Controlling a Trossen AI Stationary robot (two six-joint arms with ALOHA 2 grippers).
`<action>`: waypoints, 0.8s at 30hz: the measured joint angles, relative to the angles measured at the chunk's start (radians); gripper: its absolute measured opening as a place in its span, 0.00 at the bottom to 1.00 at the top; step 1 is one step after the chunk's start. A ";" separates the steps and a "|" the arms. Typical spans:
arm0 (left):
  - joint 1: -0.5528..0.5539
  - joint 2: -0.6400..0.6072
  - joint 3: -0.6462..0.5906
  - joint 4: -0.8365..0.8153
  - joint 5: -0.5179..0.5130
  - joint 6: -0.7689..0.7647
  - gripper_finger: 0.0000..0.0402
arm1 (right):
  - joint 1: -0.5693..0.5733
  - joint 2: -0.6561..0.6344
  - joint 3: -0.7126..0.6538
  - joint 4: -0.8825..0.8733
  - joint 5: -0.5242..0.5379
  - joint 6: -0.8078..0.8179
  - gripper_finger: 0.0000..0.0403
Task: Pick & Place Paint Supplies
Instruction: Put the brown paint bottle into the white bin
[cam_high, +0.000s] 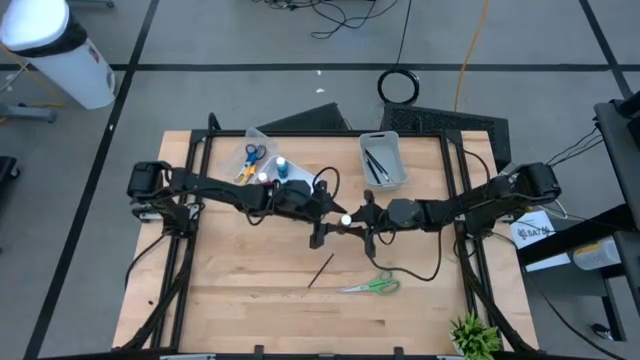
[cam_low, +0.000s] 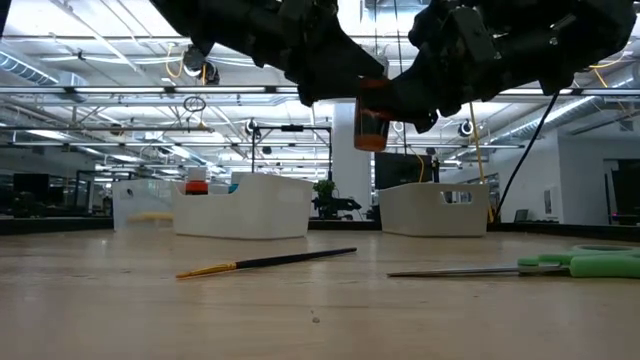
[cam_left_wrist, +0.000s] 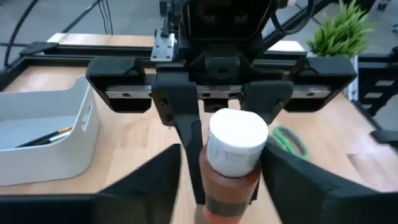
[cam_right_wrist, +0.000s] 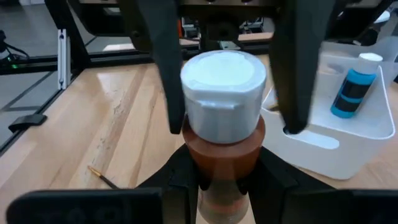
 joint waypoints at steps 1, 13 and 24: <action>0.001 0.000 0.000 0.003 0.006 -0.011 0.53 | 0.000 0.000 0.000 0.003 0.000 0.000 0.21; -0.005 0.000 -0.002 0.034 0.043 0.022 0.32 | 0.003 -0.002 -0.002 0.001 -0.005 0.003 0.18; -0.011 -0.001 -0.001 0.088 0.039 -0.016 0.57 | 0.003 0.000 -0.001 0.000 0.000 0.004 0.18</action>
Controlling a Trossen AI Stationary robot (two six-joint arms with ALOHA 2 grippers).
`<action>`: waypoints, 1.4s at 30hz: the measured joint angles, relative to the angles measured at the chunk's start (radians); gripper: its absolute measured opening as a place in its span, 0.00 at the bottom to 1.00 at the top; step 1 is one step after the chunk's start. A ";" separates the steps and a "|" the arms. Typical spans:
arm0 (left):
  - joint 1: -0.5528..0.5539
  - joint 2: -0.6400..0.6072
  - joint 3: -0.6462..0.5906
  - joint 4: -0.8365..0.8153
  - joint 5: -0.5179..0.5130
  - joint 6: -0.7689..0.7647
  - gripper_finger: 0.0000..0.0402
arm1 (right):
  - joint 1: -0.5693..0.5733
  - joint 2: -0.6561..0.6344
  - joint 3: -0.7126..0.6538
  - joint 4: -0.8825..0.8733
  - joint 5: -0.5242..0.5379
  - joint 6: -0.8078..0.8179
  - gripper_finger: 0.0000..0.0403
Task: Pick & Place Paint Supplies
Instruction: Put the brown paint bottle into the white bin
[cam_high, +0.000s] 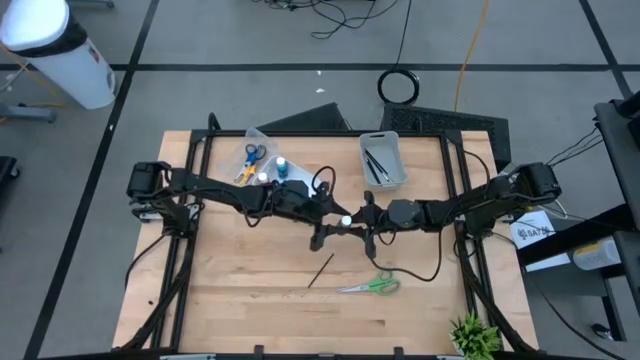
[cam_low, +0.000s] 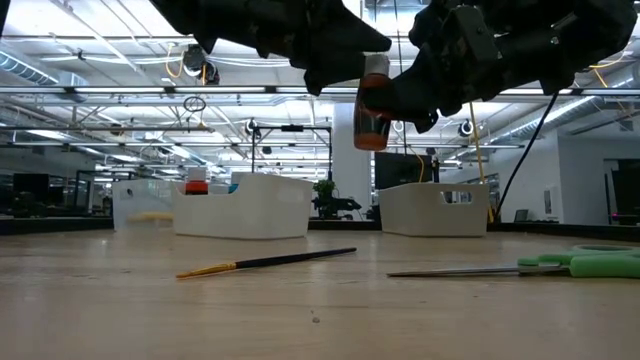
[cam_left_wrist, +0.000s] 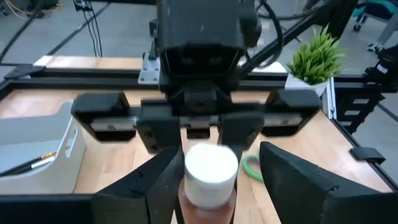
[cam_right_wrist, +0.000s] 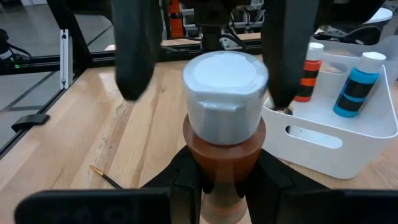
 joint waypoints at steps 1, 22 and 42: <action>-0.001 0.000 0.000 -0.009 0.000 0.000 0.56 | 0.000 0.000 0.000 0.000 0.000 0.000 0.18; 0.008 0.023 0.000 0.023 -0.019 0.020 0.31 | 0.002 -0.004 -0.006 0.001 0.004 0.022 0.23; 0.179 -0.386 -0.452 0.134 -0.347 0.014 0.31 | 0.003 -0.015 -0.031 -0.022 0.003 0.067 0.69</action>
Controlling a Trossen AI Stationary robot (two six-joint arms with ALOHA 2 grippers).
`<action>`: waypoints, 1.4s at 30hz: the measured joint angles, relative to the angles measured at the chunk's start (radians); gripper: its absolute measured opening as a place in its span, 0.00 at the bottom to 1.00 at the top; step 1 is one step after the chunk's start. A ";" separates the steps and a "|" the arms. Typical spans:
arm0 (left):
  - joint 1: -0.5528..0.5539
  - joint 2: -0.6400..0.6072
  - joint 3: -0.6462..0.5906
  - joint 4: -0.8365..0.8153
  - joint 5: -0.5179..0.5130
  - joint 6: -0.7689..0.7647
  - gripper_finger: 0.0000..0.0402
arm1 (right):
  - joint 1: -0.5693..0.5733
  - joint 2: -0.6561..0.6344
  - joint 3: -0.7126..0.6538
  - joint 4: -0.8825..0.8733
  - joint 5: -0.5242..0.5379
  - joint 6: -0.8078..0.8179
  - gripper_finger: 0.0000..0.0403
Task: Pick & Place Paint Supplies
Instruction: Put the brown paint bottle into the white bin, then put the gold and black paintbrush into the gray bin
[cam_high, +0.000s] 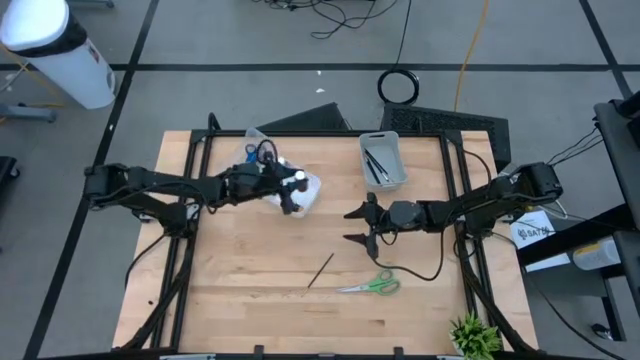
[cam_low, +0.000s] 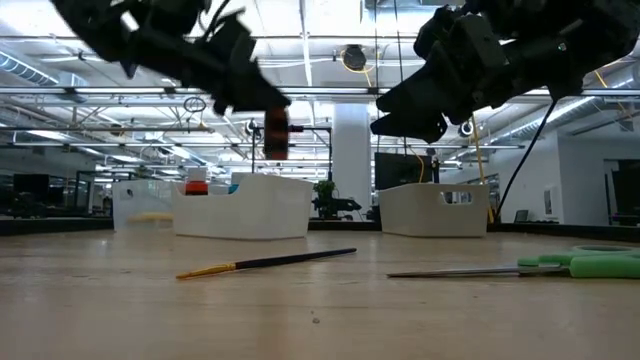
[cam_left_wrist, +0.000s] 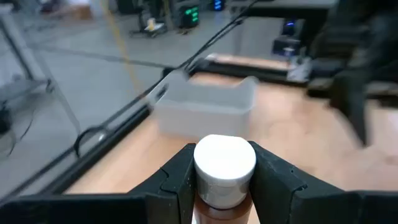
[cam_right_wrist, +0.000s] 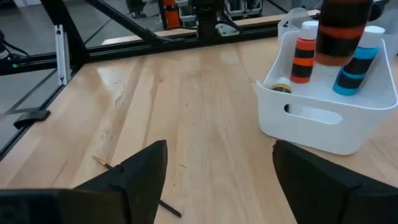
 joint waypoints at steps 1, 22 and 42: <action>0.015 0.002 -0.032 0.031 -0.001 -0.008 0.31 | 0.000 0.000 0.000 0.001 0.000 0.000 0.69; 0.114 0.403 -0.123 0.471 0.124 -0.017 0.31 | -0.012 0.001 0.000 0.028 0.001 -0.007 0.65; 0.044 0.171 -0.123 0.322 0.111 -0.119 0.97 | -0.011 0.001 0.000 0.007 0.000 -0.008 0.64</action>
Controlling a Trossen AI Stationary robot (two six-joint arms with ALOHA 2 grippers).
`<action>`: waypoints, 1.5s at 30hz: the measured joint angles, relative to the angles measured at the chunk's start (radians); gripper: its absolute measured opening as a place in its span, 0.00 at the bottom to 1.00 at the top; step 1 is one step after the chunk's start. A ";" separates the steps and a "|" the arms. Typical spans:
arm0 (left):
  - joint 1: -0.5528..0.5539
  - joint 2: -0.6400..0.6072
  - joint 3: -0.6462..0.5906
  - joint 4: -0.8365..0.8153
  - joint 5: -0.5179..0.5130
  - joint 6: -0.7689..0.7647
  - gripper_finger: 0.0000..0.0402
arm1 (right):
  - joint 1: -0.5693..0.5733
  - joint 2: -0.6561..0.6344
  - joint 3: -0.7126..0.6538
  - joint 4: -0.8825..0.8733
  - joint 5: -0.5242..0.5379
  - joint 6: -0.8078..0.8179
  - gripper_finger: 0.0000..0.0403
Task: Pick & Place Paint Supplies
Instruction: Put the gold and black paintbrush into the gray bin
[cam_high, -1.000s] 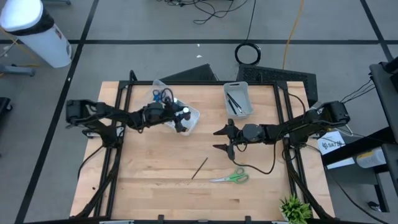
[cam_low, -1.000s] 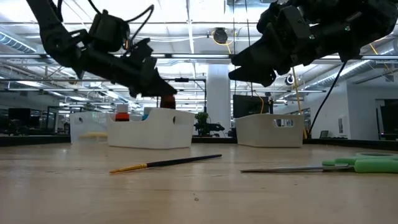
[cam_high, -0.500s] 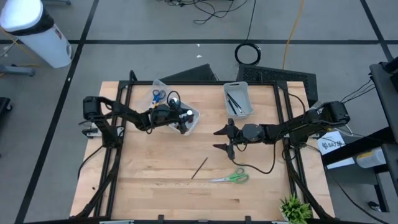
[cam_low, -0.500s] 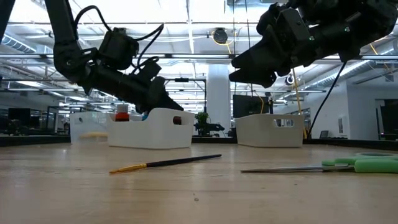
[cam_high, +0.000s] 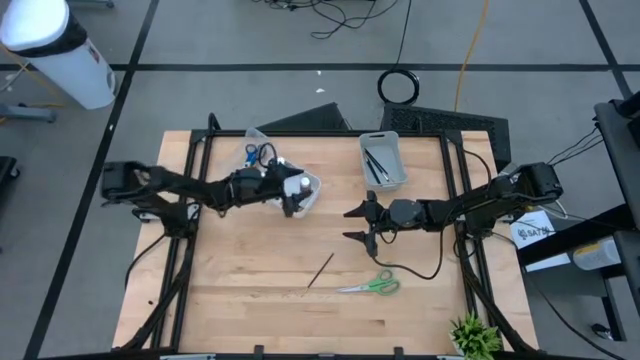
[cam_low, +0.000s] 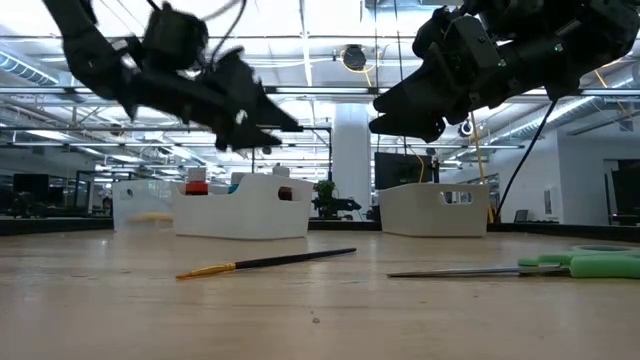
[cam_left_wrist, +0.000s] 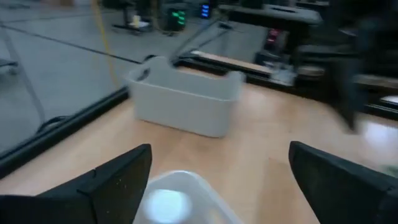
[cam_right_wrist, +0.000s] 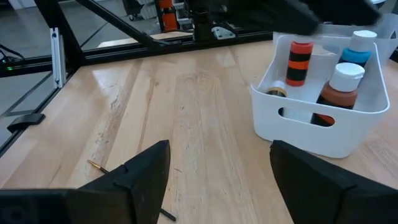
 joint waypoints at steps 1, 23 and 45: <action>-0.022 -0.038 0.000 -0.036 0.000 -0.003 0.98 | 0.000 0.000 0.000 0.000 0.000 0.000 0.64; -0.690 0.349 0.475 -0.681 0.085 -0.368 0.65 | 0.033 0.001 0.000 0.063 -0.001 0.064 0.64; -0.672 0.367 0.515 -1.035 0.113 -0.467 0.17 | 0.184 0.001 0.000 0.177 0.058 -0.045 0.64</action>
